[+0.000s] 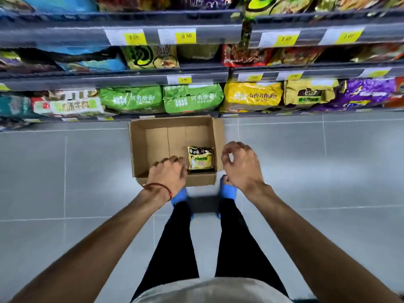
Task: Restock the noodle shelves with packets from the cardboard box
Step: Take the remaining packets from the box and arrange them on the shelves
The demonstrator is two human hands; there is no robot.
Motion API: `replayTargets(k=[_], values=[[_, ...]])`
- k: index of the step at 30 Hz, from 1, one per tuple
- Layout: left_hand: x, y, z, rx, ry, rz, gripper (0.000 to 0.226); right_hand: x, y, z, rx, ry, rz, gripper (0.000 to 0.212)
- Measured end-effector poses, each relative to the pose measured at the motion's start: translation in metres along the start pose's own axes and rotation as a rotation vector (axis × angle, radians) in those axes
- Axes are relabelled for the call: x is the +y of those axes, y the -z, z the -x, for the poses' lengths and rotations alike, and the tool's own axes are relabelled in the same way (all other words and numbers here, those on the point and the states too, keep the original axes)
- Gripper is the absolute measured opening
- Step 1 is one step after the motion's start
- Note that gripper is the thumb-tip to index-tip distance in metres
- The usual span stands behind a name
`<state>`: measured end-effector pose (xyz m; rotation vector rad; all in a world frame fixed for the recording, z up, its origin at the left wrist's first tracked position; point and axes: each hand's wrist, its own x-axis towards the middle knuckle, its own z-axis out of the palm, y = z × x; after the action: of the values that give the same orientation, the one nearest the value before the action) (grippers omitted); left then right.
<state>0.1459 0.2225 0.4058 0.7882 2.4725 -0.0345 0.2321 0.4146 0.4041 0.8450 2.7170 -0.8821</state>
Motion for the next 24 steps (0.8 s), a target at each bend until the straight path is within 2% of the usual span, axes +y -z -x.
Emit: replayTargets(k=[4,8,11,15,20,24], values=[[-0.035,-0.061,-0.038,-0.024,-0.009,0.005,0.024,0.018,-0.080,-0.012,-0.030,-0.037,0.029,0.019],[-0.066,-0.137,-0.078,-0.076,-0.058,-0.087,0.027,0.048,-0.162,-0.026,-0.105,0.003,0.068,0.018],[-0.083,-0.202,-0.111,-0.115,-0.069,-0.060,0.026,0.077,-0.223,-0.041,-0.136,0.025,0.074,0.016],[-0.096,-0.286,-0.160,-0.174,-0.046,0.089,0.023,0.118,-0.298,-0.064,-0.170,0.035,0.048,0.017],[-0.103,-0.376,-0.221,-0.280,-0.033,0.228,0.030,0.159,-0.373,-0.093,-0.186,0.046,0.042,0.025],[-0.101,-0.429,-0.268,-0.336,0.102,0.473,0.041,0.185,-0.411,-0.112,-0.199,0.021,0.058,0.025]])
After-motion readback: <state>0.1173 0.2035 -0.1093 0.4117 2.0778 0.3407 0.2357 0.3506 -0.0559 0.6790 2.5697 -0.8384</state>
